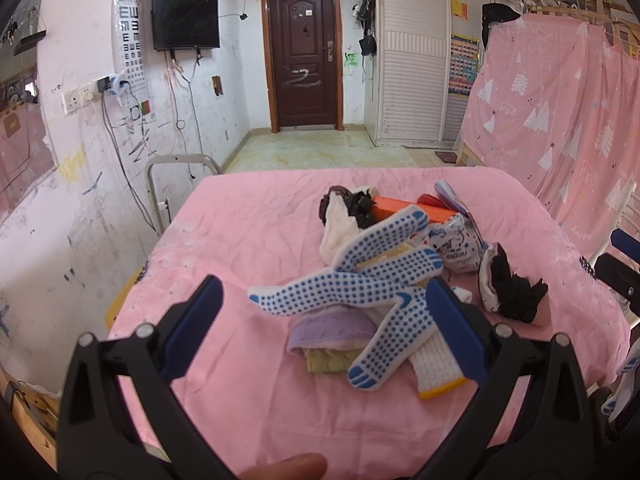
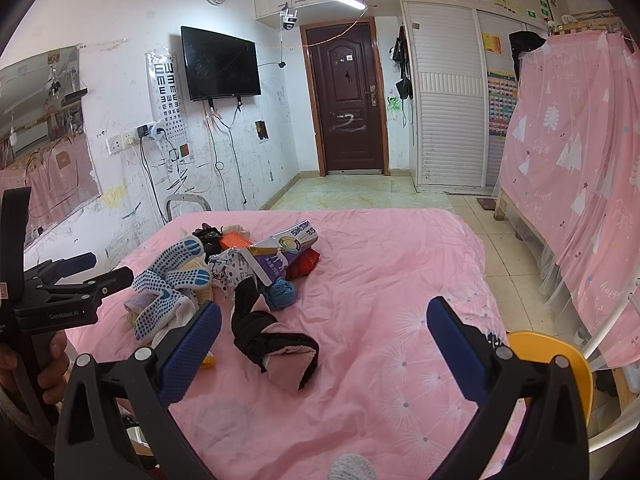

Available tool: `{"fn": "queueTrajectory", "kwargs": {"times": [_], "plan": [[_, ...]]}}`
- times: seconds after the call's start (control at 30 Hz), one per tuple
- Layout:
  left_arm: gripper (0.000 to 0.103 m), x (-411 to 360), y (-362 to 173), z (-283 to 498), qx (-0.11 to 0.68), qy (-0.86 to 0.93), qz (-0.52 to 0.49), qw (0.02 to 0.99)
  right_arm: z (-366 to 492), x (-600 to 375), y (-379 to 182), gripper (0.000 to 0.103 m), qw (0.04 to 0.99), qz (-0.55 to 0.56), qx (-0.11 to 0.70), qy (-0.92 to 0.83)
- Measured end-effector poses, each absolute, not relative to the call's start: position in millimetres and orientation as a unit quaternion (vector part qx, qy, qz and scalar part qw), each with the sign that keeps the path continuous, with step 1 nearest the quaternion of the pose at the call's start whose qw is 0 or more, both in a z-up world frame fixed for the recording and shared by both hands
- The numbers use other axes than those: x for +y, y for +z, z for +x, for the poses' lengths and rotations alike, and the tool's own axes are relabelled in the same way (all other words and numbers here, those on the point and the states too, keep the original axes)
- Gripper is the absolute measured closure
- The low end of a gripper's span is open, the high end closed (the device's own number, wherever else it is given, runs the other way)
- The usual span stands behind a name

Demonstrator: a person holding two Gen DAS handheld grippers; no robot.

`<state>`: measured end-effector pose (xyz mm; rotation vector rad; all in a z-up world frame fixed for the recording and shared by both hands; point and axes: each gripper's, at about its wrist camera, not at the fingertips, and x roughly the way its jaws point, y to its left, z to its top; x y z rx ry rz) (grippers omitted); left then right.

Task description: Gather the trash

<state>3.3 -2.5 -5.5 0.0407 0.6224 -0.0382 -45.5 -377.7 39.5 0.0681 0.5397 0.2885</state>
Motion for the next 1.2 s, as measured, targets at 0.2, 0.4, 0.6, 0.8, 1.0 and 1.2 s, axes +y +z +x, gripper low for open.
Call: {"fn": "queueTrajectory", "kwargs": {"times": [0.2,0.4,0.6,0.8,1.0,1.2], "plan": [[0.006,-3.3,-5.6,3.6,0.306,-0.018,0.022,0.952,-45.4,-377.4,39.2,0.009,0.953,0.034,0.266,0.142],[0.006,-3.5,-5.7,3.6,0.306,-0.019,0.022,0.952,-45.0,-376.6,38.9,0.01,0.953,0.033,0.265,0.143],[0.006,-4.4,-5.5,3.6,0.306,-0.018,0.023,0.952,-44.6,-375.3,37.3,0.01,0.952,0.033,0.267,0.143],[0.006,-4.3,-5.8,3.4,0.307,-0.017,0.022,0.951,-44.3,-372.6,35.0,0.01,0.952,0.032,0.269,0.145],[0.006,-3.7,-7.0,3.2,0.308,-0.016,0.023,0.951,-44.2,-371.6,33.7,0.01,0.951,0.032,0.271,0.147],[0.006,-3.7,-7.9,3.5,0.309,-0.017,0.024,0.951,-42.2,-370.9,31.2,0.01,0.948,0.032,0.277,0.151]]}}
